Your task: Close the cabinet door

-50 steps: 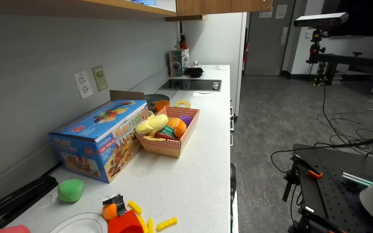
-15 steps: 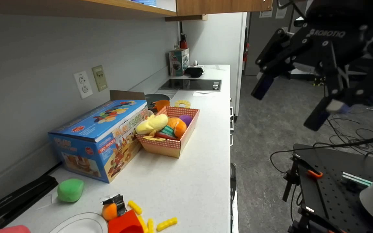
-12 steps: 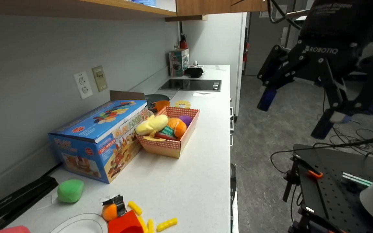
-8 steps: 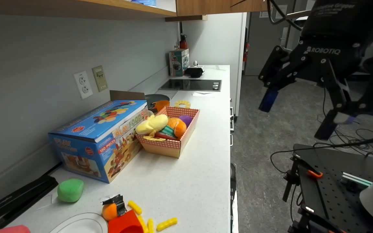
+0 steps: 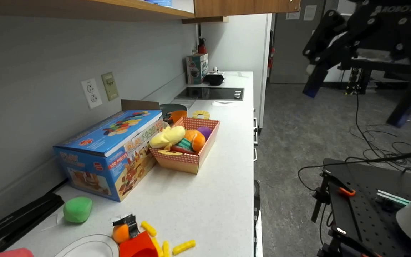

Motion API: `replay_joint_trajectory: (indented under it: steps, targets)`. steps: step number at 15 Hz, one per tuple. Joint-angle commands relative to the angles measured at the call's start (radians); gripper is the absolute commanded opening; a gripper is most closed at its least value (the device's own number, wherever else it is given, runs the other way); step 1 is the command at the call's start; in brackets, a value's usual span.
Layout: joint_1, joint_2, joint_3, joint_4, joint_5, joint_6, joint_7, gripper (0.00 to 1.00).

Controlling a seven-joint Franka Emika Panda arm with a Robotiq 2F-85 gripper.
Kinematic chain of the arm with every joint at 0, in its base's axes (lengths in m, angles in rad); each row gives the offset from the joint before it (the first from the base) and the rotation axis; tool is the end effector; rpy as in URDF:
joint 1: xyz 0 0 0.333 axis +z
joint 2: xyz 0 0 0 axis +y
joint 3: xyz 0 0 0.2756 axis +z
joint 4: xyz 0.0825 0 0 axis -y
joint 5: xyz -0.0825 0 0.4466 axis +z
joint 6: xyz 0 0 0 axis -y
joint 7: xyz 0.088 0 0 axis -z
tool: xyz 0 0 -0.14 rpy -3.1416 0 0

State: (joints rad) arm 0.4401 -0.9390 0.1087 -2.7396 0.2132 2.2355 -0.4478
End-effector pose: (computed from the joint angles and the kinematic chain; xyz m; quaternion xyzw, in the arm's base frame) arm 0.3565 0.2221 0.4496 -0.8829 -0.4140 -0.2134 0.0593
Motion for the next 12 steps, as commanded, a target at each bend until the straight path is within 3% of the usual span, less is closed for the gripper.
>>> replay_joint_trajectory:
  steps: [1,6,12]
  targets:
    - [0.026,-0.13,0.015,0.01,-0.037,-0.118,0.05,1.0]
    - [0.055,-0.239,0.044,0.045,-0.031,-0.21,0.062,1.0]
    - [0.09,-0.288,0.088,0.118,-0.025,-0.199,0.052,1.0]
